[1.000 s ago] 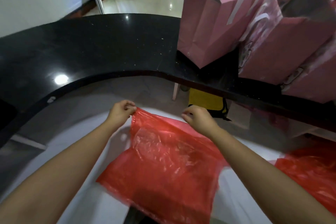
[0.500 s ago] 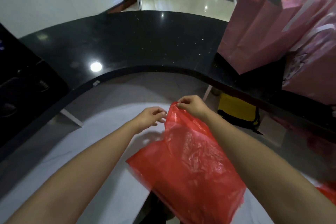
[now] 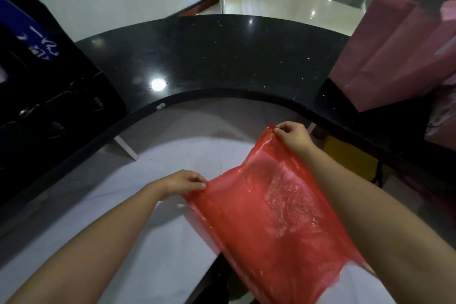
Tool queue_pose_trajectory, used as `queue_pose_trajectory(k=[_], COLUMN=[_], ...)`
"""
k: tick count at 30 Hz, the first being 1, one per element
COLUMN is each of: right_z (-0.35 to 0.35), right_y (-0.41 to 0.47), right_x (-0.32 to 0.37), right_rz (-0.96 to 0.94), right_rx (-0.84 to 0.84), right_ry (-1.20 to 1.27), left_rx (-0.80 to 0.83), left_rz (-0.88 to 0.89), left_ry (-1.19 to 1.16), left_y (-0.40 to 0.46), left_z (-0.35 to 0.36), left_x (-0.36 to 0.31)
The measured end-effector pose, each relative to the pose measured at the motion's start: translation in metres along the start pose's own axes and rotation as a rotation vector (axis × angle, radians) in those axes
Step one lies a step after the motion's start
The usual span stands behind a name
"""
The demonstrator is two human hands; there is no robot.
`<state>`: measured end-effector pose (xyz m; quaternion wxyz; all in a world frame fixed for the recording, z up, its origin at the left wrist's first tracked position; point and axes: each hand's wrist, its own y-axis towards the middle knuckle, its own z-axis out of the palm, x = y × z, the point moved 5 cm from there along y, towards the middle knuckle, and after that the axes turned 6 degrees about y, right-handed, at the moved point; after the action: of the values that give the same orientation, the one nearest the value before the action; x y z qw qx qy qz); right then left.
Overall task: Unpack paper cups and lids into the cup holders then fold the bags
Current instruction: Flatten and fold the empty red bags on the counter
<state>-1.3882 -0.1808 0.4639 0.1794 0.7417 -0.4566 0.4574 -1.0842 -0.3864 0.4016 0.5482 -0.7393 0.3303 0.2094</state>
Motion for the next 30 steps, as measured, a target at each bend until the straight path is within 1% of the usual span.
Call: queue_pose_trajectory(k=[6, 9, 11, 14, 18, 22, 24, 26, 27, 28, 29, 30], right_z=[0.012, 0.018, 0.022, 0.031, 0.058, 0.086, 0.094, 0.097, 0.098, 0.099, 0.103, 0.111], right_y=[0.007, 0.01, 0.012, 0.016, 0.024, 0.023, 0.02, 0.014, 0.01, 0.005, -0.002, -0.01], right_x=[-0.001, -0.001, -0.003, -0.007, -0.016, -0.04, -0.052, -0.054, -0.051, -0.045, -0.036, -0.024], right_rz=[0.023, 0.031, 0.045, 0.058, 0.116, 0.178, 0.218, 0.232, 0.205, 0.137, 0.026, -0.114], right_rx=[0.0, 0.005, 0.001, -0.01, 0.008, -0.038, -0.058, -0.092, -0.125, -0.159, -0.182, -0.181], right_ry=[0.001, -0.021, -0.036, -0.107, -0.197, -0.209, -0.22, -0.257, -0.325, -0.42, -0.505, -0.539], left_rx=[-0.017, -0.07, -0.173, -0.395, -0.668, -0.786, -0.835, -0.886, -0.911, -0.939, -0.957, -0.961], left_rz=[-0.032, -0.051, -0.065, -0.092, -0.117, -0.131, -0.136, -0.179, -0.193, -0.165, -0.098, -0.024], left_ry=[-0.013, -0.01, -0.007, 0.017, 0.124, 0.223, 0.196, 0.253, 0.333, 0.418, 0.499, 0.575], left_y=[-0.012, -0.014, -0.013, -0.006, 0.01, 0.031, 0.04, 0.044, 0.044, 0.042, 0.04, 0.038], left_z=[-0.009, -0.013, -0.021, -0.048, -0.092, -0.115, -0.114, -0.105, -0.098, -0.088, -0.077, -0.063], left_x=[0.025, 0.037, 0.045, 0.055, 0.056, 0.058, 0.058, 0.053, 0.048, 0.04, 0.031, 0.022])
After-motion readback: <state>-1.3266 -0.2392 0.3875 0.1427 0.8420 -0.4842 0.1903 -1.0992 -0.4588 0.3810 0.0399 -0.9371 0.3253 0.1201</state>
